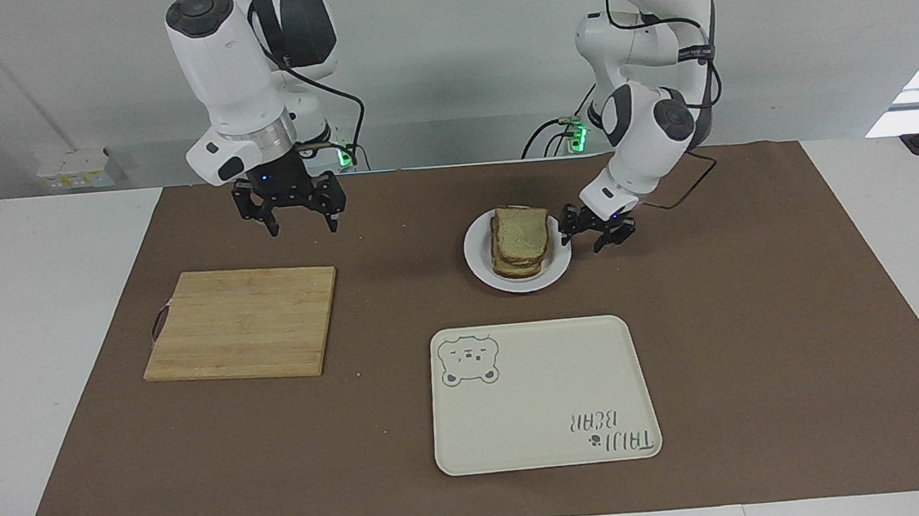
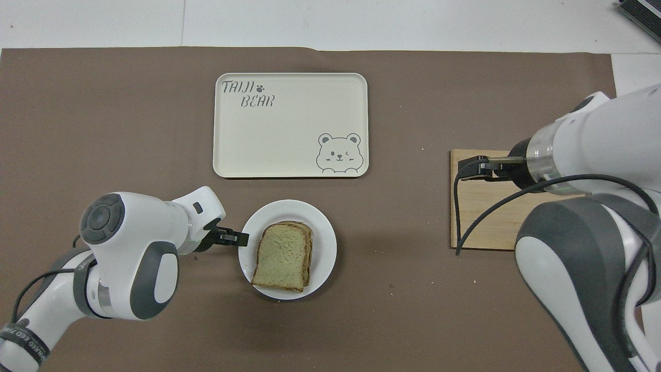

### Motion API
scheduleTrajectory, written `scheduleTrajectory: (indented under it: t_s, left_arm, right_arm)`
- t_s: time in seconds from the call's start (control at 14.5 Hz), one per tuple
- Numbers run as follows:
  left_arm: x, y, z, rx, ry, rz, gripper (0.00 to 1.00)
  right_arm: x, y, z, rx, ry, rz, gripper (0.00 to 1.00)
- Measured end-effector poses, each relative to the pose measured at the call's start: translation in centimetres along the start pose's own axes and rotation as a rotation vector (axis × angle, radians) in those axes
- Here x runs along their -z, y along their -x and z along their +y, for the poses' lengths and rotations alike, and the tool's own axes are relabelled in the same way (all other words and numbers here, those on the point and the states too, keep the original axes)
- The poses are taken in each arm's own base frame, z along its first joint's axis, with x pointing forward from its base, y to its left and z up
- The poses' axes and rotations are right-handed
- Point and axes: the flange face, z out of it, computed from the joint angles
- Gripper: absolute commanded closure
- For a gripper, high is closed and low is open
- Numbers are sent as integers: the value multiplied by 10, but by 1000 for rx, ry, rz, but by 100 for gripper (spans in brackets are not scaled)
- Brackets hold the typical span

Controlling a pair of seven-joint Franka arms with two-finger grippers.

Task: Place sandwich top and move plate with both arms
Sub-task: 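Withdraw the right gripper while the left gripper reaches the plate rim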

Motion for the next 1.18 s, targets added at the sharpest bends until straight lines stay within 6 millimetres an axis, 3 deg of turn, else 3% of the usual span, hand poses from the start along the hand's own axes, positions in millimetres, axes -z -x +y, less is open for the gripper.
scheduleTrajectory:
  t_s: [0.14, 0.48, 0.9, 1.18]
  left_arm:
    - [-11, 6, 8, -12, 0, -14, 41]
    - [-13, 8, 9, 11, 24, -15, 51]
    - [-21, 15, 6, 21, 28, -36, 56]
    - [-30, 23, 14, 32, 57, -53, 59]
  right_arm:
    - [16, -1, 1, 4, 14, 15, 0]
    - [59, 0, 12, -10, 33, 15, 0]
    - [97, 1, 59, -97, 33, 50, 0]
    - [111, 8, 87, -137, 39, 48, 0]
